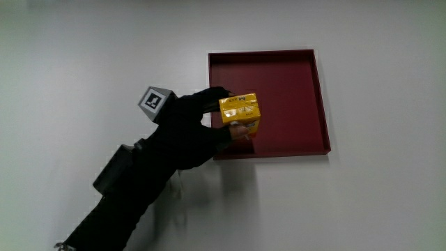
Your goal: Pick ice redtea
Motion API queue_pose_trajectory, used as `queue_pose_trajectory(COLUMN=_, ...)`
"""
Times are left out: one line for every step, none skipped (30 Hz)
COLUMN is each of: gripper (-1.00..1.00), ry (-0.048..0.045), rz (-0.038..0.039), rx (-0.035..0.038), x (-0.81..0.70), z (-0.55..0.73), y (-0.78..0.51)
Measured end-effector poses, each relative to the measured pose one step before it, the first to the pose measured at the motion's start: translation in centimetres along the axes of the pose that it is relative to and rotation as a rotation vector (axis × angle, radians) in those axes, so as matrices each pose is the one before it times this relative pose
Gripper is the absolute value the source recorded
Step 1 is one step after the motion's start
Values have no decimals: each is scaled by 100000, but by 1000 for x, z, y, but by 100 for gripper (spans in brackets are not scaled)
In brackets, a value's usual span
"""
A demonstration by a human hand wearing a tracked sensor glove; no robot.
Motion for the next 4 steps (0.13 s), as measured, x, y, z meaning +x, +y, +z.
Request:
queue_pose_trajectory(gripper=100, ry=946, rz=178, rx=-75, x=341, z=264, y=-121)
queue_pose_trajectory(gripper=100, ry=352, rz=-800, rx=314, x=297, z=280, y=-111)
queue_pose_trajectory(gripper=100, ry=-757, rz=182, rx=60, x=379, z=275, y=-183)
queue_pose_trajectory(gripper=100, ry=-757, rz=182, rx=60, x=380, z=272, y=-184)
